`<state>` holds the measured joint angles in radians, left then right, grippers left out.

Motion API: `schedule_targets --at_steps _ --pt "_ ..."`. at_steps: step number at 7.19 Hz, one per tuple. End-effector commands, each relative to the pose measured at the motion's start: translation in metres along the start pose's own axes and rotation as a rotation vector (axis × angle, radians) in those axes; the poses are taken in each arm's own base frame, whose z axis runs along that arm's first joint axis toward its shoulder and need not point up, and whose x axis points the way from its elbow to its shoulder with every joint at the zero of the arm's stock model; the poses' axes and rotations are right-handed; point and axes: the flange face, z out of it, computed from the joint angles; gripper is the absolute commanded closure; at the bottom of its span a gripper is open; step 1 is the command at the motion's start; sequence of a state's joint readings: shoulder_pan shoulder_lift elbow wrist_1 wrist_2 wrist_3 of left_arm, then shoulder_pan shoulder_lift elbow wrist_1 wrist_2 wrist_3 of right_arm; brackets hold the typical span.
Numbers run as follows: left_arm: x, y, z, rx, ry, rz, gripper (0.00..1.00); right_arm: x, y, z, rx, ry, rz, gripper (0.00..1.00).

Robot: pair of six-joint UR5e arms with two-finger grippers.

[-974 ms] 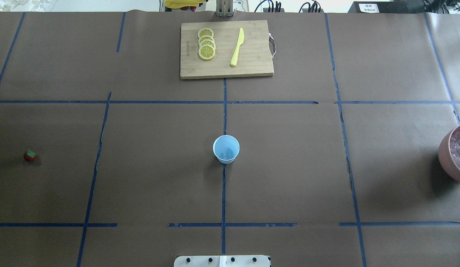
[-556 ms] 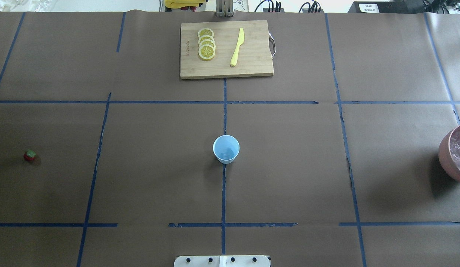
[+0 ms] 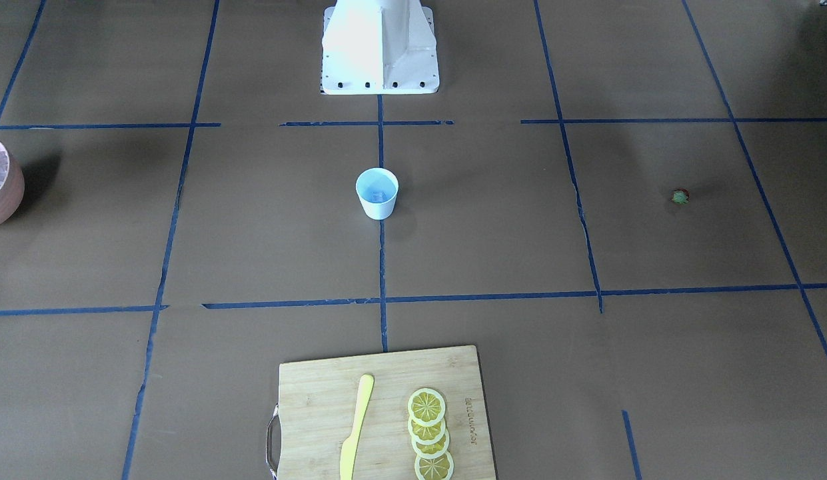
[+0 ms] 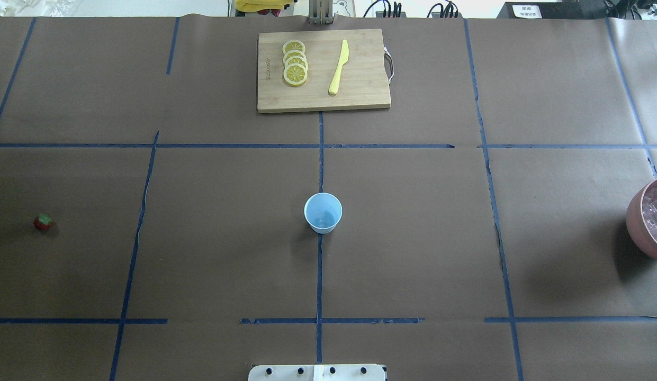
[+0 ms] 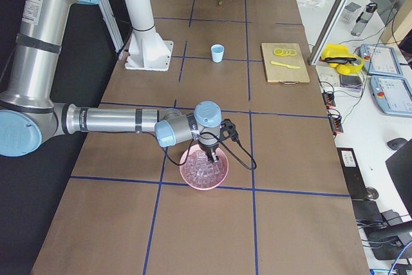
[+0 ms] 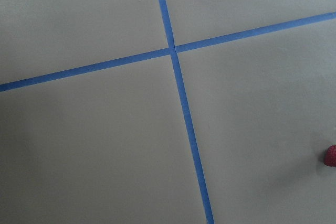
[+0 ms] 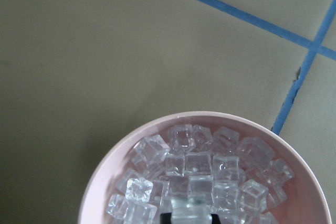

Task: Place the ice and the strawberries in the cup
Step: 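Reach the right gripper into the pink bowl and grasp an ice cube, then carry the ice cube with the right gripper over the blue cup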

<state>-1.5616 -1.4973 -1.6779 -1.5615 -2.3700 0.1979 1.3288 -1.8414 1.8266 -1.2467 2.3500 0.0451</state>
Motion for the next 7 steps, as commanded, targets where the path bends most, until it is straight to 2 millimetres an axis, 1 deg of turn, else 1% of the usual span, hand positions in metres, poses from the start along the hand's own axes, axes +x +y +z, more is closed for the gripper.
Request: schedule_targets --at_steps 1,2,3,4,6,7 --pt "0.000 0.000 0.000 0.000 0.000 0.000 0.00 -0.021 -0.012 -0.031 0.065 -0.007 0.315 1.00" --pt "0.001 0.000 -0.001 0.001 0.000 0.001 0.00 -0.041 -0.034 -0.047 0.106 -0.021 0.371 1.00" --pt "0.002 -0.001 0.000 0.000 0.000 0.006 0.00 -0.071 -0.055 -0.042 0.099 -0.043 0.385 1.00" --pt "0.002 -0.001 0.000 0.000 0.000 0.006 0.00 -0.104 -0.083 -0.041 0.105 -0.073 0.394 1.00" --pt "0.002 -0.001 0.000 0.001 0.000 0.007 0.00 -0.179 -0.131 -0.024 0.103 -0.100 0.259 1.00" --pt "0.002 -0.001 0.000 0.001 0.000 0.007 0.00 -0.227 -0.154 -0.022 0.095 -0.089 0.205 1.00"
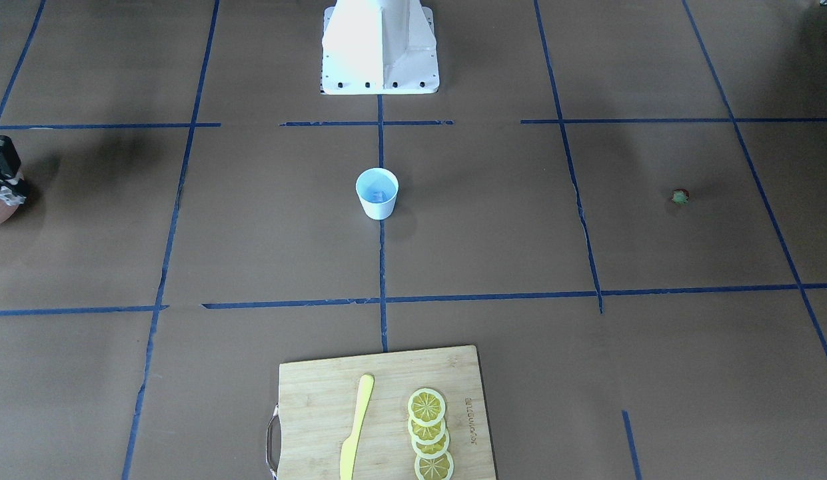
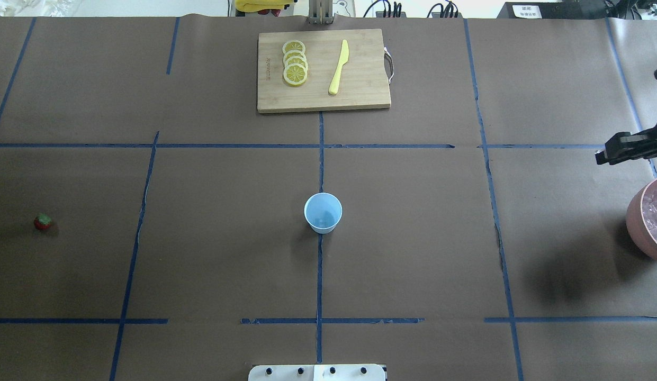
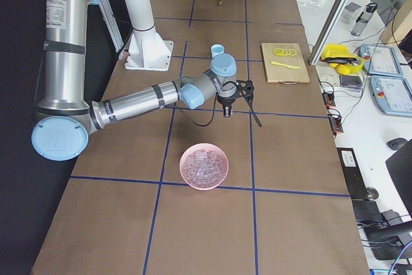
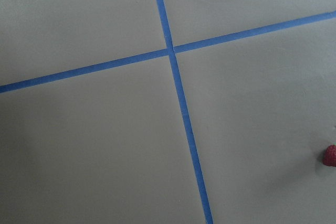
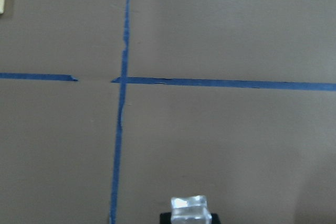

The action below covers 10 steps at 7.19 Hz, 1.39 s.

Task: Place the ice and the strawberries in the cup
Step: 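Carry the ice cube with the right gripper over the blue cup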

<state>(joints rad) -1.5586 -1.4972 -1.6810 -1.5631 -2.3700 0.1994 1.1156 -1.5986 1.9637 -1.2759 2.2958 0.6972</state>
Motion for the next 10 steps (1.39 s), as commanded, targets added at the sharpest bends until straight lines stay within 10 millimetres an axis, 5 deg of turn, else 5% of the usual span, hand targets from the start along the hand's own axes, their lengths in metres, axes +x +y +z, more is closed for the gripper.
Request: schedule_targets --at_steps 1,3,6,8,10 --pt "0.000 -0.001 0.000 0.000 0.000 0.000 0.00 -0.120 -0.014 0.022 -0.022 0.057 -0.062 1.00" --pt "0.001 -0.001 -0.001 0.002 0.000 0.005 0.00 -0.261 -0.009 0.043 -0.053 0.118 -0.035 1.00" --pt "0.002 -0.003 -0.001 0.013 -0.002 0.016 0.00 -0.414 0.005 0.066 -0.033 0.082 0.062 1.00" --pt "0.001 -0.002 0.001 0.010 -0.002 0.013 0.00 -0.489 0.018 0.103 -0.019 0.114 0.103 1.00" --pt "0.001 -0.002 0.001 0.010 -0.002 0.013 0.00 -0.512 0.034 0.133 -0.026 0.153 0.097 0.99"
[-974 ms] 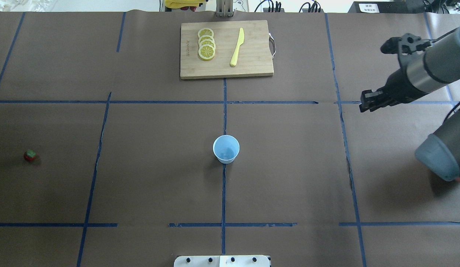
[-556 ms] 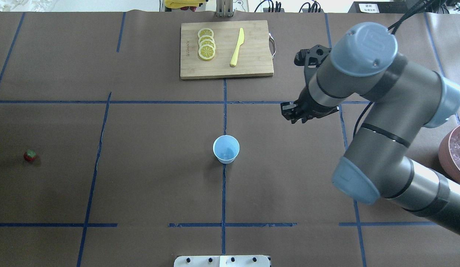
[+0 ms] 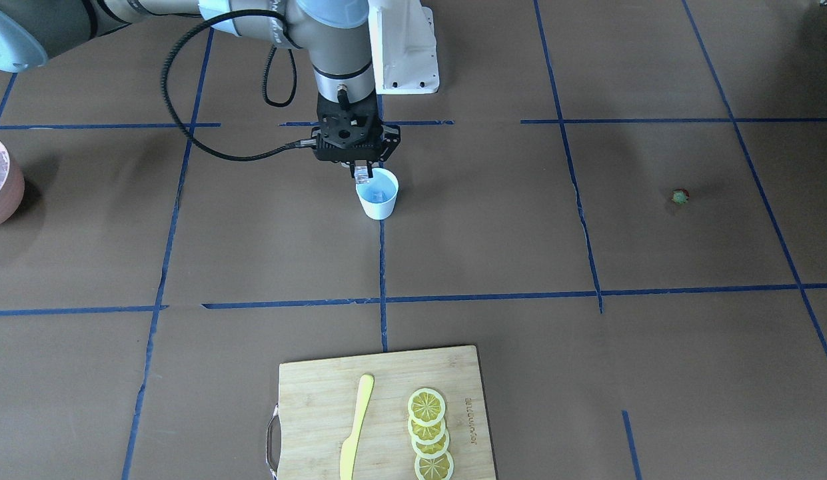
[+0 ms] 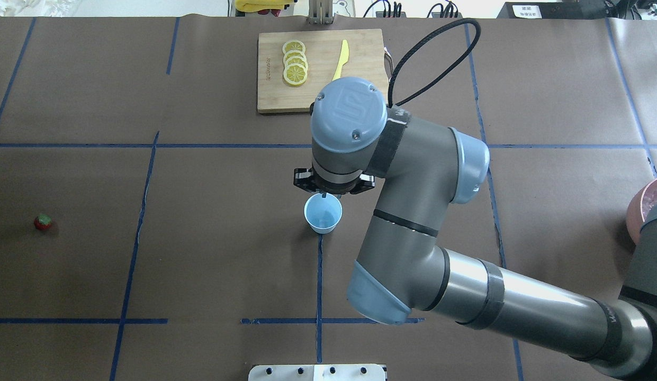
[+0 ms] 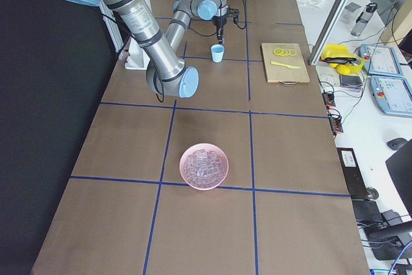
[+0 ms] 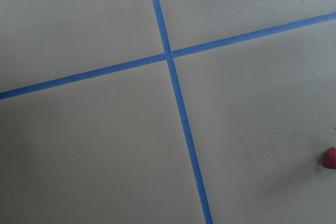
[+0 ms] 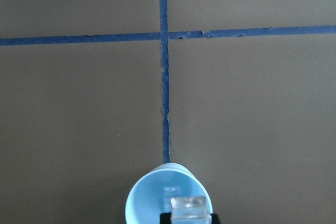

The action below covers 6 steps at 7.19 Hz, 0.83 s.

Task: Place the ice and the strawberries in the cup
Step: 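Open the right gripper to drop the ice cube into the cup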

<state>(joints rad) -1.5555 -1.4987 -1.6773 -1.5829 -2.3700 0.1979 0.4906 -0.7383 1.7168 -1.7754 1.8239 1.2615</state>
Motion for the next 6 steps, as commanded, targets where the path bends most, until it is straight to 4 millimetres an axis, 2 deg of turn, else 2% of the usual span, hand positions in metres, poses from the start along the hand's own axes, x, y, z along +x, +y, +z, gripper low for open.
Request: schedule_targets --at_steps 1,2,3,4,6 --pt "0.0003 -0.0001 0.0007 -0.001 0.000 0.002 0.00 -0.0183 0.0165 0.0220 -0.005 0.032 -0.006 0.98" --pt "0.0007 -0.0003 0.0012 -0.002 0.001 0.002 0.00 -0.0184 0.0219 0.0264 -0.010 0.036 -0.013 0.95" --pt "0.0007 -0.0003 0.0012 -0.002 0.001 0.002 0.00 -0.0177 0.0220 0.0272 -0.011 0.038 -0.013 0.60" --pt "0.0007 -0.0003 0.0012 -0.002 0.001 0.002 0.00 -0.0187 0.0240 0.0270 0.025 0.044 -0.023 0.01" --pt "0.0012 -0.0005 0.0007 -0.001 0.000 0.004 0.00 -0.0189 0.0245 0.0280 0.027 0.046 -0.024 0.00"
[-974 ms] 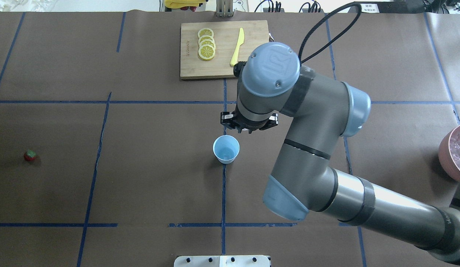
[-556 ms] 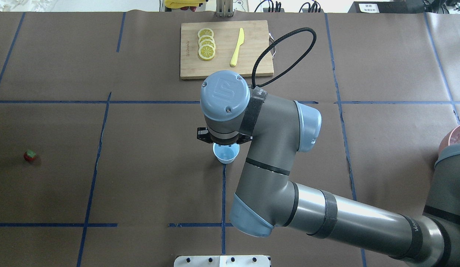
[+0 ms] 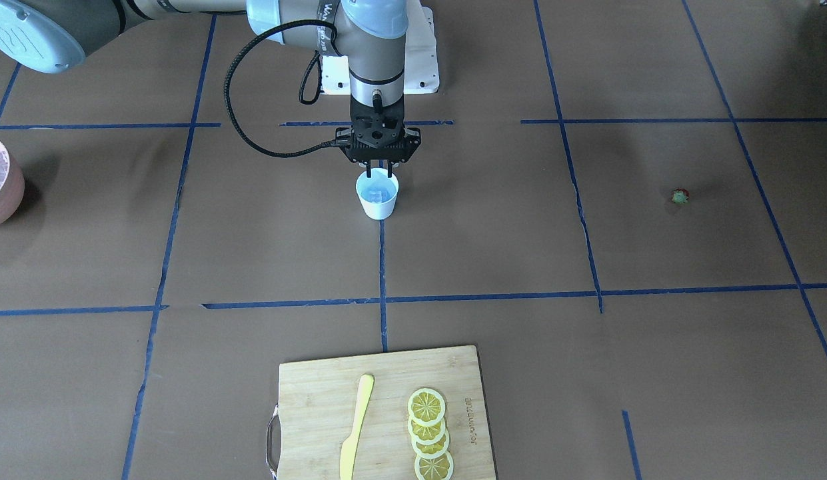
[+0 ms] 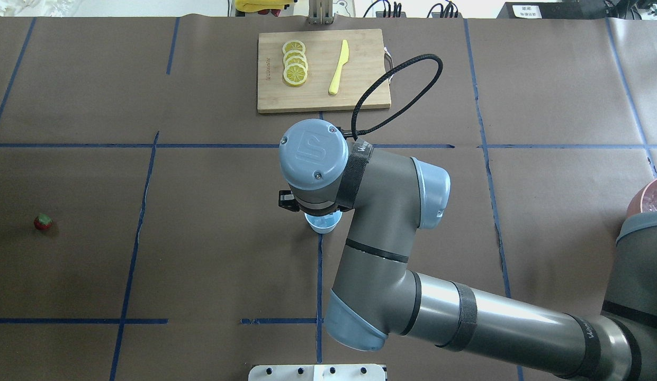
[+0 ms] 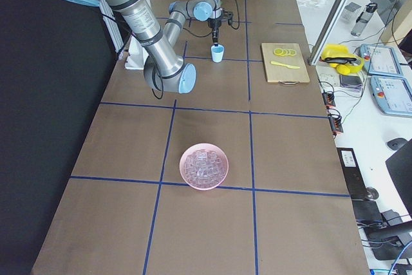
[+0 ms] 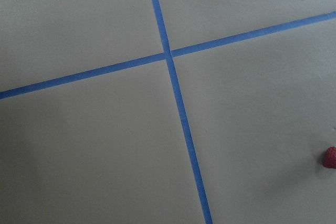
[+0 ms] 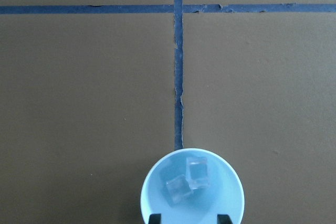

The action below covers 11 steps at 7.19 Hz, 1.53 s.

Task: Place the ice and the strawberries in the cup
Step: 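Open the right gripper to drop the ice cube into the cup, then withdraw the right gripper back toward the pink bowl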

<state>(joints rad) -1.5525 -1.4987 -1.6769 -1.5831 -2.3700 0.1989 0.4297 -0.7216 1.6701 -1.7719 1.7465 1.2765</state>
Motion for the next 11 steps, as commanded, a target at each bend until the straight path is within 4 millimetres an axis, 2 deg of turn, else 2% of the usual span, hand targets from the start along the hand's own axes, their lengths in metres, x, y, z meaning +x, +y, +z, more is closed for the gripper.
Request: schedule_targets --at_steps 1,2,3,4,5,6,7,9,10,11 --pt "0.000 0.000 0.000 0.001 0.000 0.001 0.00 -0.001 0.001 -0.003 0.005 -0.006 -0.013 0.00" --pt "0.000 0.000 0.000 0.000 0.000 0.000 0.00 0.007 -0.011 -0.006 0.011 -0.003 -0.013 0.00" --pt "-0.001 0.000 0.001 -0.001 0.000 -0.001 0.00 0.040 -0.038 -0.008 -0.013 0.000 -0.027 0.00" --pt "0.000 0.000 0.001 -0.001 0.000 0.001 0.00 0.099 -0.051 -0.018 -0.028 -0.013 -0.065 0.00" --pt "0.000 0.000 0.001 -0.001 0.000 0.001 0.00 0.171 -0.060 -0.042 -0.019 -0.031 -0.139 0.00" --pt "0.002 -0.001 -0.001 0.003 -0.001 0.006 0.00 0.238 -0.065 -0.052 -0.044 -0.029 -0.210 0.00" --pt "0.001 -0.001 0.000 0.001 0.000 0.004 0.00 0.313 -0.062 -0.048 -0.046 0.028 -0.314 0.00" --pt "0.000 0.001 0.001 -0.002 0.001 0.000 0.00 0.468 -0.073 -0.065 -0.066 0.002 -0.410 0.00" --pt "0.001 0.000 0.002 -0.003 0.001 0.001 0.00 0.545 -0.059 -0.067 -0.074 -0.019 -0.459 0.00" --pt "0.001 0.001 0.002 -0.003 0.001 0.000 0.00 0.602 -0.041 -0.070 -0.086 -0.016 -0.477 0.00"
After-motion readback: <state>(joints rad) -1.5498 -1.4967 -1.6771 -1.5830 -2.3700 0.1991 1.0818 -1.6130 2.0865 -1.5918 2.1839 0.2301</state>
